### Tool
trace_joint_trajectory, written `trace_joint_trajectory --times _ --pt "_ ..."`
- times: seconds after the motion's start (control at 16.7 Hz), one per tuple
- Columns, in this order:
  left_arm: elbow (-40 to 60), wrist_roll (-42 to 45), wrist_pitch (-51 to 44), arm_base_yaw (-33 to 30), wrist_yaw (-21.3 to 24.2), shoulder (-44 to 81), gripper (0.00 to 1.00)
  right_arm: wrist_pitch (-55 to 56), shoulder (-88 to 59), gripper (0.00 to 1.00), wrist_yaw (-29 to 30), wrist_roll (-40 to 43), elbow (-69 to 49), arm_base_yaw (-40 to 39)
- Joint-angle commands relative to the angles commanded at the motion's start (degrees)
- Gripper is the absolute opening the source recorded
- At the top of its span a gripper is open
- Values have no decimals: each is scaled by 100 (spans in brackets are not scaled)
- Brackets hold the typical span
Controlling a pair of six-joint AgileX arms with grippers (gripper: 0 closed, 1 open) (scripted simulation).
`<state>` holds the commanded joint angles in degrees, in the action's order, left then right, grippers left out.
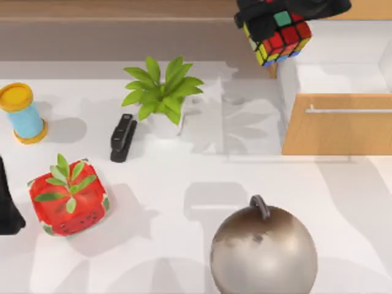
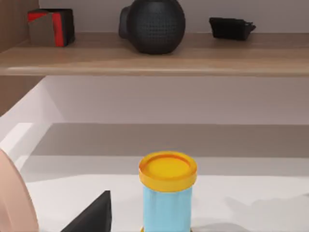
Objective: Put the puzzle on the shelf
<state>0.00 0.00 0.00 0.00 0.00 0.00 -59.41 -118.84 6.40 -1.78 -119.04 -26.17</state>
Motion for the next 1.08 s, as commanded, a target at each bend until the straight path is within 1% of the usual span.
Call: trace_joint_trajectory --times 0.18,0.42,0.84,1.08 --pt "0 0 0 0 0 0 100 1385 161 0 439 52 665 -636" --pt "0 0 0 0 0 0 100 3650 114 0 1266 150 1489 -1212" --pt "0 0 0 0 0 0 100 7828 -383 0 2871 381 2672 -1781" --pt "0 0 0 0 0 0 100 9758 -814 0 3599 523 3153 -1974"
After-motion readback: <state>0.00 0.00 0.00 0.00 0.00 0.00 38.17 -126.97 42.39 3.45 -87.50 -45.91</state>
